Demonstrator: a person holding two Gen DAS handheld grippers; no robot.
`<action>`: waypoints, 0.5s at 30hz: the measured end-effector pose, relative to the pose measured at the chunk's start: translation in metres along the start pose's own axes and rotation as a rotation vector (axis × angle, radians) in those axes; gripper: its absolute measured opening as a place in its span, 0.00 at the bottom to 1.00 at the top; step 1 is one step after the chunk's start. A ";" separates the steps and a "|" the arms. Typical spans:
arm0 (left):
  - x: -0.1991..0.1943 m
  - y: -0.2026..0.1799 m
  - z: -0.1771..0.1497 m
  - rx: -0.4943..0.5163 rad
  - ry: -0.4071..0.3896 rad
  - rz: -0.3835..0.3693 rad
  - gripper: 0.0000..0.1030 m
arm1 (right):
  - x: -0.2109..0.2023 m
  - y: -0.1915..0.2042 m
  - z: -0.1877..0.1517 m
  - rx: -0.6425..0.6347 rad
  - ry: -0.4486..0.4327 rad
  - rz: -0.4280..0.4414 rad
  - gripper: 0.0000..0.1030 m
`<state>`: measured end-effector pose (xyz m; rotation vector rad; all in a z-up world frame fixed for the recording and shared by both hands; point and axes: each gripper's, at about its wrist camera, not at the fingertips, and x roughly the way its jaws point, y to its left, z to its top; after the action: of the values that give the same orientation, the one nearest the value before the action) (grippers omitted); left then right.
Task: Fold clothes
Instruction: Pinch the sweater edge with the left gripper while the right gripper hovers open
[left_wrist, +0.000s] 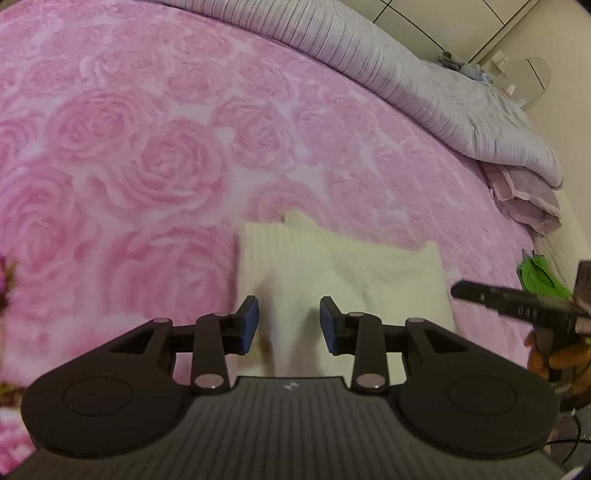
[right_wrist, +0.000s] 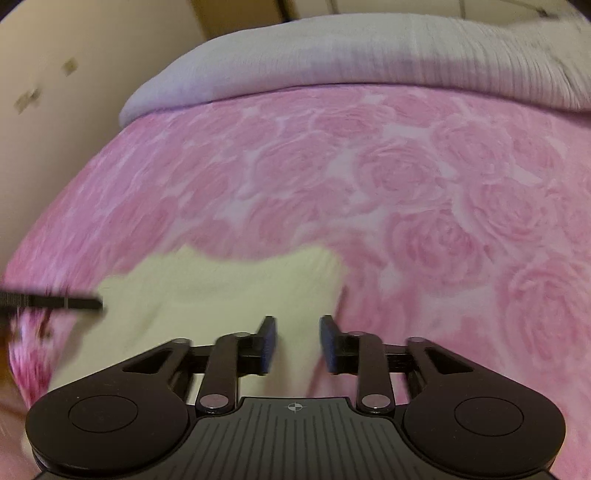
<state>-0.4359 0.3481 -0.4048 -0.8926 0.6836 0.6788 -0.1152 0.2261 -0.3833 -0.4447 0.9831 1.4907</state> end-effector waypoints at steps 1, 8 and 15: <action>0.002 0.002 0.000 -0.002 -0.007 -0.010 0.19 | 0.005 -0.004 0.004 0.023 -0.005 0.013 0.40; 0.014 0.008 0.000 0.073 -0.065 -0.018 0.07 | 0.041 -0.014 0.012 0.101 -0.012 0.024 0.10; 0.007 0.010 -0.002 0.078 -0.083 0.016 0.09 | 0.030 0.011 0.010 -0.015 -0.043 -0.090 0.14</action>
<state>-0.4395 0.3521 -0.4155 -0.7835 0.6391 0.6947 -0.1287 0.2536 -0.3967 -0.4600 0.9066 1.4223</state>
